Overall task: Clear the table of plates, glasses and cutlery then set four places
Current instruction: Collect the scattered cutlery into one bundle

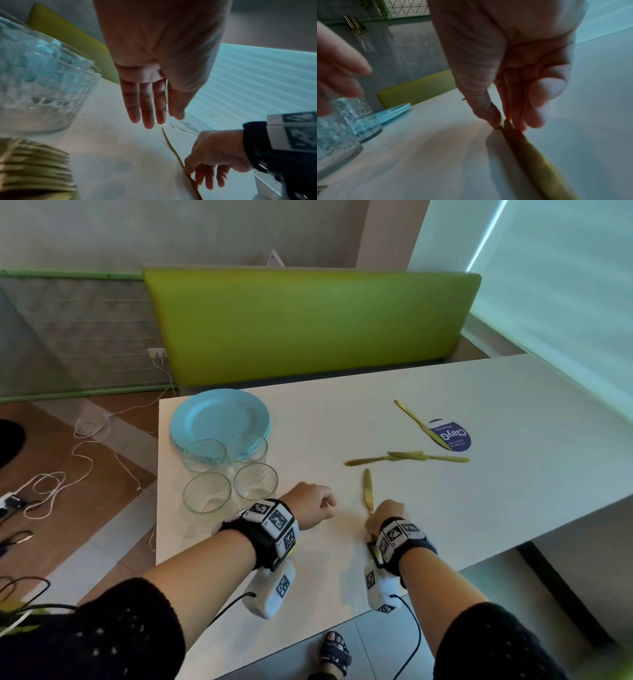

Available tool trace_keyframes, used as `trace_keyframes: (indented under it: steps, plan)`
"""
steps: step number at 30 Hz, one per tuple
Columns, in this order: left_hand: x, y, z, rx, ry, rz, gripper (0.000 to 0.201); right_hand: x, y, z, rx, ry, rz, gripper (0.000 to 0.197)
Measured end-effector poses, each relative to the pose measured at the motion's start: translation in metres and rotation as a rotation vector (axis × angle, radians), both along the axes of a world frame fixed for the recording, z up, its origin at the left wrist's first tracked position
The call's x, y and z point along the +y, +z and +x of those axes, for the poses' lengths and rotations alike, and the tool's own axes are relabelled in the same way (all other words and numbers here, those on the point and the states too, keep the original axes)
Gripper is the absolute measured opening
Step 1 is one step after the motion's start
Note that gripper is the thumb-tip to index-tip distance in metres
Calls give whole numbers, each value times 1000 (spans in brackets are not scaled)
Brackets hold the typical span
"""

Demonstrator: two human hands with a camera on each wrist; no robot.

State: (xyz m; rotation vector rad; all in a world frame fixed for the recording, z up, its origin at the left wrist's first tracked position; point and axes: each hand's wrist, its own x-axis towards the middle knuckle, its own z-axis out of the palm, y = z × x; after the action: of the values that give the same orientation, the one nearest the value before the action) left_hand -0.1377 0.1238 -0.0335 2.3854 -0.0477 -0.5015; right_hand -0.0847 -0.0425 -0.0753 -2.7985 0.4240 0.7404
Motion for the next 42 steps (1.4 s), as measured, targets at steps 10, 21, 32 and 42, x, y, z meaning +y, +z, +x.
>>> trace_keyframes:
  steps: [10,21,32,42]
  plan:
    - [-37,3,40,26,90,-73,25,-28,7,-1,29,117,-44,33]
    - [-103,2,119,157,297,-158,38,-56,39,82,-91,106,453,24]
    - [-139,-11,197,140,486,-210,29,-90,27,160,-111,194,576,13]
    - [-154,-24,234,185,625,-364,26,-164,13,210,-187,296,75,25]
